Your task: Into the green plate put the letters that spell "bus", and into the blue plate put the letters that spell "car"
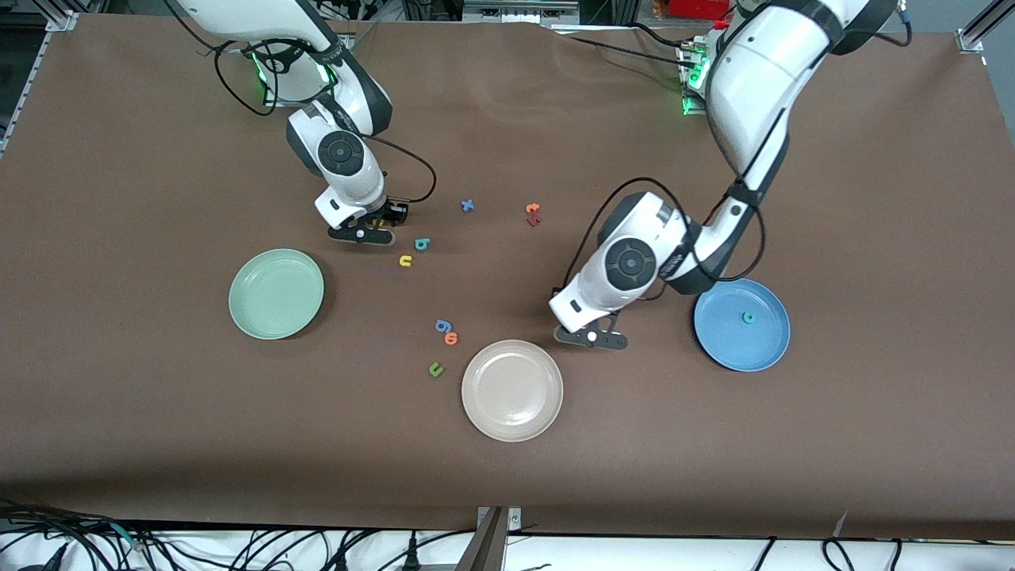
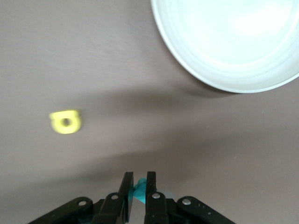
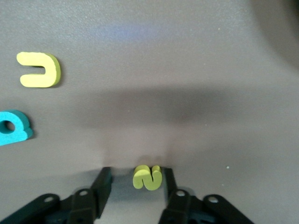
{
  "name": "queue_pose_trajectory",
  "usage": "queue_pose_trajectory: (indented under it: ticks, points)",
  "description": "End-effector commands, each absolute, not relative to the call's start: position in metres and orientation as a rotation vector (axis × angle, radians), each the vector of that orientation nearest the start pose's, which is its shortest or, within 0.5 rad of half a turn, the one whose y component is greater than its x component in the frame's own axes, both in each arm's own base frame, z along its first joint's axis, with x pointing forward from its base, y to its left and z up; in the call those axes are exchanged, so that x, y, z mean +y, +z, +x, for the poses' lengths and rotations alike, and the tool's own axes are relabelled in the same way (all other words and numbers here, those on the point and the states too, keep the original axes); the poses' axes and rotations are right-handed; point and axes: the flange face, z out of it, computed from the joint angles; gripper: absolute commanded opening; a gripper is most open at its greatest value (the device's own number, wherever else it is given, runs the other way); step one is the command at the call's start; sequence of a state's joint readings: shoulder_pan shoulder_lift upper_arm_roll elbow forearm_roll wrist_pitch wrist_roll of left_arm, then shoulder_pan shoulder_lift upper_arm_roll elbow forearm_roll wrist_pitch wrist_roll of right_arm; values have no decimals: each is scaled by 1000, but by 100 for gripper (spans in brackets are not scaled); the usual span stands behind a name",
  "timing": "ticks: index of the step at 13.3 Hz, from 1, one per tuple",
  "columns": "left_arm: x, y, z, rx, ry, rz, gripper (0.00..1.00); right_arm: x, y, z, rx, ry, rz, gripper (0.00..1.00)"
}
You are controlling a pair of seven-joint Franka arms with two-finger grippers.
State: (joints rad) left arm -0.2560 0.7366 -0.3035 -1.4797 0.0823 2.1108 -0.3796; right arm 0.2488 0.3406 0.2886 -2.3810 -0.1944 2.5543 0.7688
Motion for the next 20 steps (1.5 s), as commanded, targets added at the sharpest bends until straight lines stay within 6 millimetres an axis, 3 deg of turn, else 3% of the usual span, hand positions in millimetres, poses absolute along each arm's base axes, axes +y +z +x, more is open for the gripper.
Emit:
queue_pose_trajectory:
  ticks: [1, 2, 4, 7, 8, 9, 10, 14, 16, 18, 20]
  points:
    - [-292, 277, 632, 446, 243, -3137, 0, 258, 170, 409, 113, 179, -3222, 12]
    - [-258, 279, 642, 531, 280, -3120, 0, 258, 170, 409, 118, 179, -3222, 0]
    - [-186, 279, 662, 748, 314, -3100, 0, 258, 173, 411, 128, 169, -3218, 0]
    - [-104, 268, 678, 920, 325, -3026, 0, 250, 191, 425, 54, 124, -3215, 0]
    - [-91, 261, 678, 935, 341, -3019, 0, 234, 195, 433, 21, 131, -3229, 0]
    - [-84, 249, 677, 922, 369, -3027, 16, 216, 199, 442, -16, 142, -3243, 0]
    - [-74, 244, 677, 902, 380, -3036, 99, 199, 207, 451, -57, 137, -3248, 0]
    - [-91, 251, 676, 914, 367, -3048, 100, 117, 214, 488, -193, 155, -3255, 0]
    - [-129, 263, 673, 971, 342, -3057, 100, 87, 220, 503, -257, 161, -3242, 0]
    - [-164, 265, 663, 882, 357, -3100, 100, 56, 223, 517, -324, 158, -3232, 0]
    - [-215, 256, 651, 831, 372, -3120, 100, 46, 222, 524, -323, 158, -3220, 0]
